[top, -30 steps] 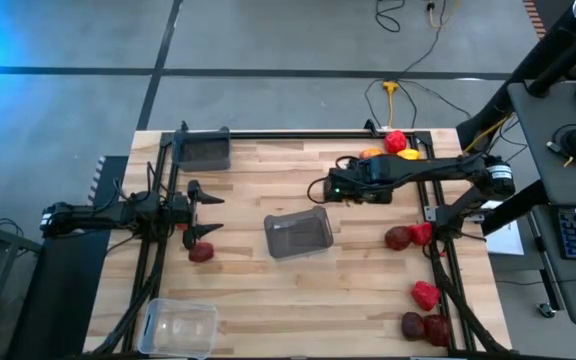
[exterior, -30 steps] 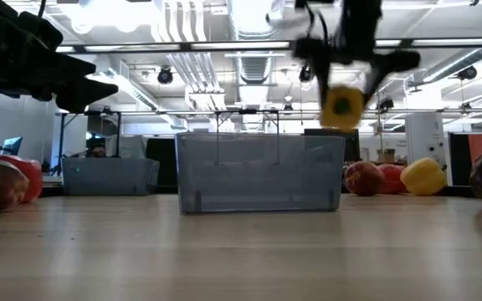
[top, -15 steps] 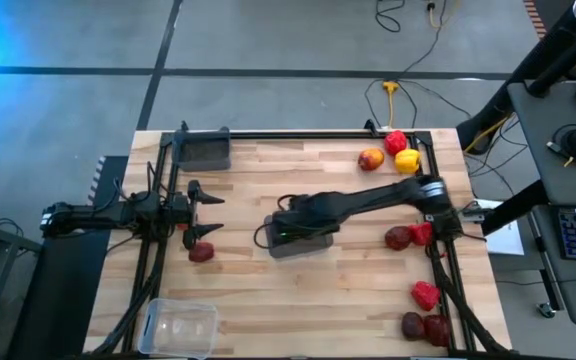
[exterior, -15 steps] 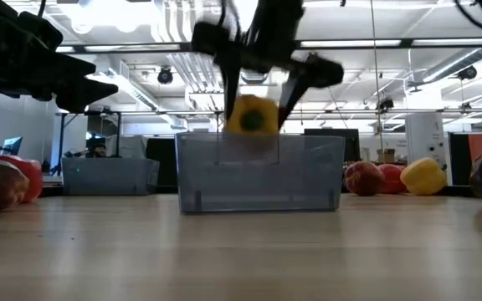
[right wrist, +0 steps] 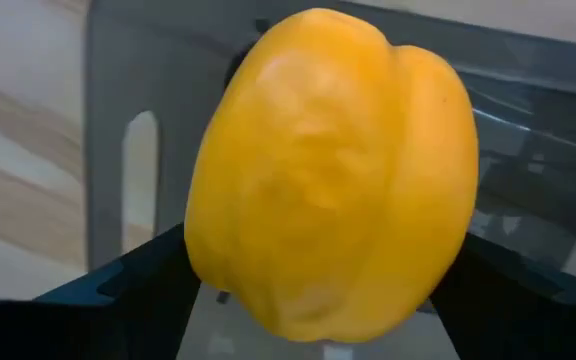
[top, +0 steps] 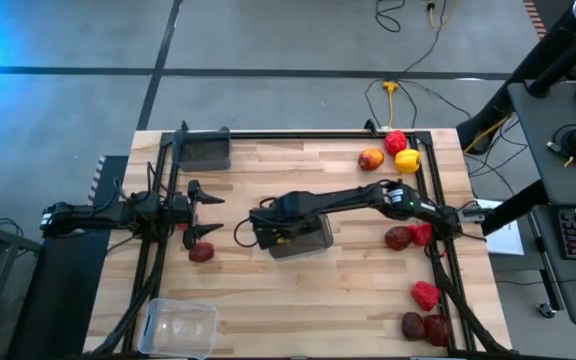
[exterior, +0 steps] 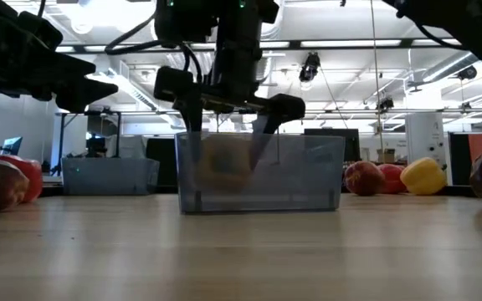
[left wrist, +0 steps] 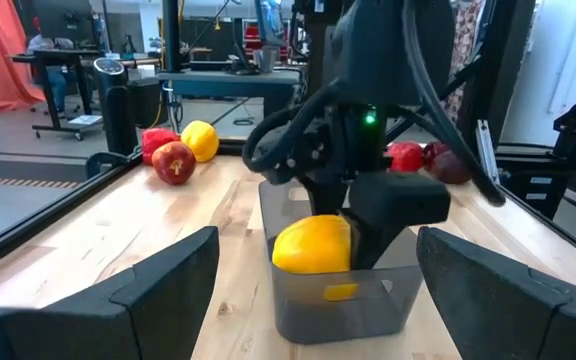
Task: Sort produce into baskets
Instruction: Put the bottom yellow bell pepper into the bottom black bin, then put the yellow bell pepper into the bottom black bin
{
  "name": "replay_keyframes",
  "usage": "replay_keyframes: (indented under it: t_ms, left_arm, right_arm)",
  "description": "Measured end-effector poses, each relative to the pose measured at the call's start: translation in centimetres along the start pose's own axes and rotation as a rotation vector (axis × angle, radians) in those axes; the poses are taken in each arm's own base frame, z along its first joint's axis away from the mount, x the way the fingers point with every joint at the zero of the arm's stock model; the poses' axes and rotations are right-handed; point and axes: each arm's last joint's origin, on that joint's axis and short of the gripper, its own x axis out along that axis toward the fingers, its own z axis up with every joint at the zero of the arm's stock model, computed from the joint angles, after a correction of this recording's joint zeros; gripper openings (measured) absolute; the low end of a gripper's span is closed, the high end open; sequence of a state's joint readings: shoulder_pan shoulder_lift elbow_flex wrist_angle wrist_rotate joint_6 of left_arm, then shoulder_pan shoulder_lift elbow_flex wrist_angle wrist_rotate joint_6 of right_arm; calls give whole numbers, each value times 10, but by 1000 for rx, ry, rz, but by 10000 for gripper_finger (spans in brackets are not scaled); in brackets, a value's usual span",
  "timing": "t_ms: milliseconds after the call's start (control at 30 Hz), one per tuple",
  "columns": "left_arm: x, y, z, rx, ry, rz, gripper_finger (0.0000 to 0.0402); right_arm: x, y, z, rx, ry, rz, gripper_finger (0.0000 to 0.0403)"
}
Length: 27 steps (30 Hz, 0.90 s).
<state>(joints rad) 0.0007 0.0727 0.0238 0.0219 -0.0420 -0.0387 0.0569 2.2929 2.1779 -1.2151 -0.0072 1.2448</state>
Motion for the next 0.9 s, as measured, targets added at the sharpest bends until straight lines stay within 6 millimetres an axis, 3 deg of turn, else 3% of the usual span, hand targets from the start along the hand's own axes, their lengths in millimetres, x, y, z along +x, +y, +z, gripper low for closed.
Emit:
replay_keyframes:
  t_ms: [267, 500, 633, 733, 900]
  left_arm:
    - [0, 0, 0, 0, 0, 0, 323]
    - [0, 0, 0, 0, 0, 0, 323]
    - [0, 0, 0, 0, 0, 0, 323]
    - [0, 0, 0, 0, 1, 0, 323]
    - [0, 0, 0, 0, 3, 0, 323]
  right_arm:
    - [-39, -8, -3, 0, -22, -42, 378]
    - [-101, -50, 9, 78, -195, -181, 379]
    - [-118, -96, 35, 182, -216, -239, 379]
    - [-120, -138, 51, 251, -201, -311, 380]
    - [-120, -207, 69, 34, -66, -426, 380]
